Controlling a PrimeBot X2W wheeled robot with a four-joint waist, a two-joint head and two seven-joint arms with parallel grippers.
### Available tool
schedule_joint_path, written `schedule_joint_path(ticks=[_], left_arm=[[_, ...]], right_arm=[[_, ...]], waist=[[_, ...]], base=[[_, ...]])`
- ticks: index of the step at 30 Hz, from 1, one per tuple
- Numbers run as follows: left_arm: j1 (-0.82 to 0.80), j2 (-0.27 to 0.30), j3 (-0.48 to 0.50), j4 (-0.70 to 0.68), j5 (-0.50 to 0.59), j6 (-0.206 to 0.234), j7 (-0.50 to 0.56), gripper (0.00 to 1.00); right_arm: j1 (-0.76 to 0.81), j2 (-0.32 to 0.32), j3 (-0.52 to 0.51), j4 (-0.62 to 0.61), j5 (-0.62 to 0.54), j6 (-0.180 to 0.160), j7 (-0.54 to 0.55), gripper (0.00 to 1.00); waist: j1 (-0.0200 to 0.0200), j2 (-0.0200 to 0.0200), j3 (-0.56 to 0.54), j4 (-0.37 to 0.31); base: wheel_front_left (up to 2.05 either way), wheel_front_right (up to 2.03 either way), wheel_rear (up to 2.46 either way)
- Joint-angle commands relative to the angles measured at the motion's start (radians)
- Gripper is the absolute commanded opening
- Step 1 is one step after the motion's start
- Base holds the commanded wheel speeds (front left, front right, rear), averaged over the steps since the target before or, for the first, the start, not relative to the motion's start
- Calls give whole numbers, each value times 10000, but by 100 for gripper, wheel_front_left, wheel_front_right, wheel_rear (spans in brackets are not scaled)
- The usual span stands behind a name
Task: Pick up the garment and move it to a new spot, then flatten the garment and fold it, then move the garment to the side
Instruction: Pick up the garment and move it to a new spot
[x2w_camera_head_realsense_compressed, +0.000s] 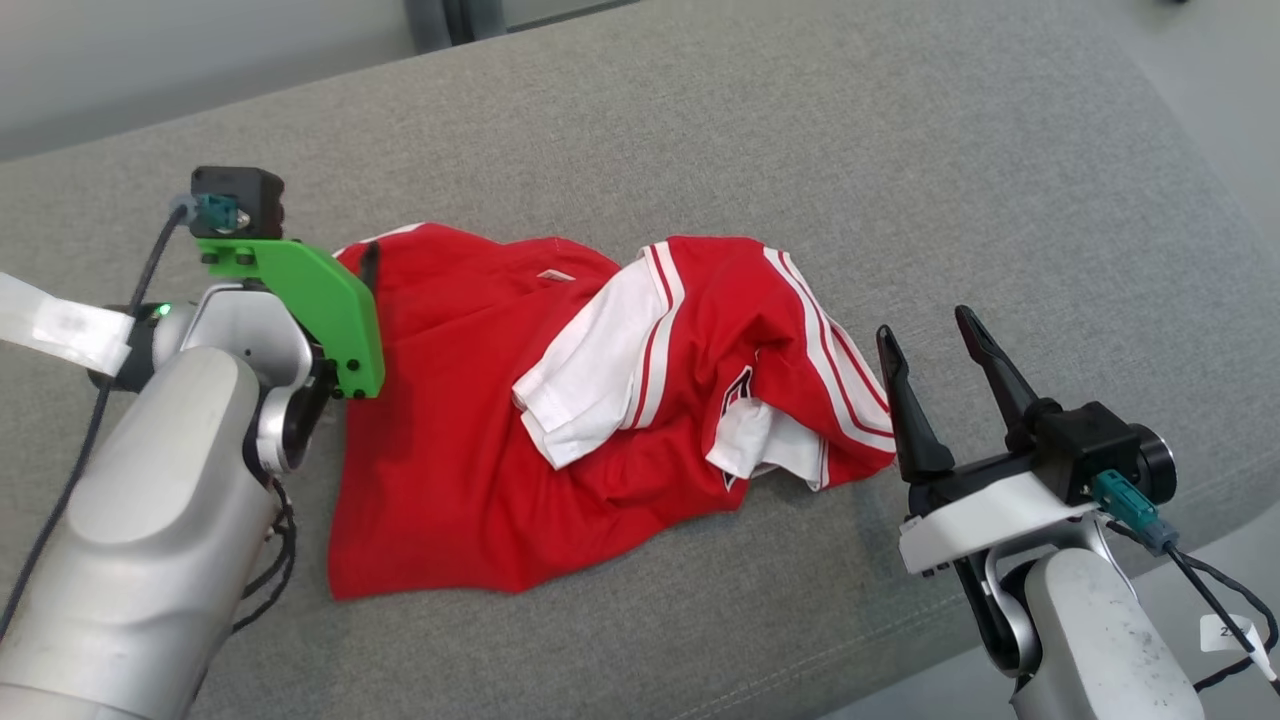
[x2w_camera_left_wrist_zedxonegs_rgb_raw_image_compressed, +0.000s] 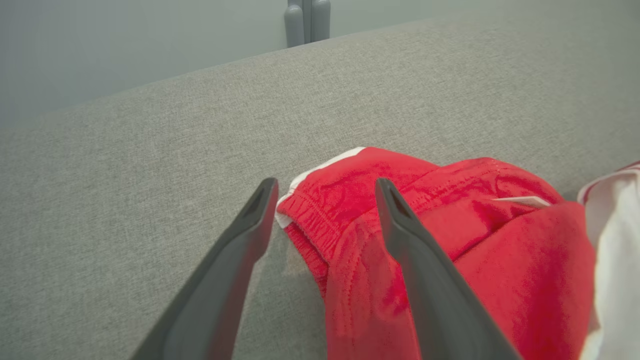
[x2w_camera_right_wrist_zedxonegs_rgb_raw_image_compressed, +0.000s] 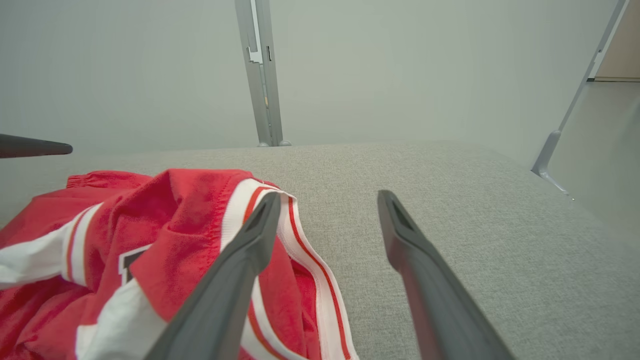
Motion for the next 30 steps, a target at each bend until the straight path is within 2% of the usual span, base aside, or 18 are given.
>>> schedule_joint_path(ticks=[1,7,16,17,18,19,20,24,30], left_arm=[[-286,196,-51,304,98,-130,162,100],[-852,499,-140,1367,57,-364,736,100],[-895,52,-235,1934,-431,-1071,1029,100],[-874,-28,-295,1945,-439,-1150,1035,85],[-840,-89,-364,1954,-447,-1269,1070,33],[-840,-89,-364,1954,-447,-1269,1070,33],[-794,-133,-433,1959,-462,-1383,1097,0],[-779,-279,-436,1758,-603,-1734,805,0],[-1295,-315,-113,841,-446,-1554,-388,0]], right_arm=[[-101,-14,27,-25,77,1,-32,100],[-221,-14,105,-79,280,1,-32,100],[-354,-15,24,-22,347,1,-32,100],[-373,-15,23,-8,325,1,-31,100],[-383,-15,28,0,304,1,-31,100],[-383,-15,28,0,304,1,-31,100],[-388,-15,38,10,297,1,-30,100],[-355,-16,58,66,257,1,-30,100],[-100,-16,-24,152,164,1,-31,100]], waist=[[0,0,502,-357],[0,0,1029,-603],[0,0,1152,-535],[0,0,1123,-500],[0,0,1086,-465],[0,0,1086,-465],[0,0,1054,-433],[0,0,831,-289],[0,0,328,16]], base=[[0,0,0],[0,0,0],[0,0,0],[0,0,0],[0,0,0],[0,0,0],[0,0,0],[0,0,0],[0,0,0]])
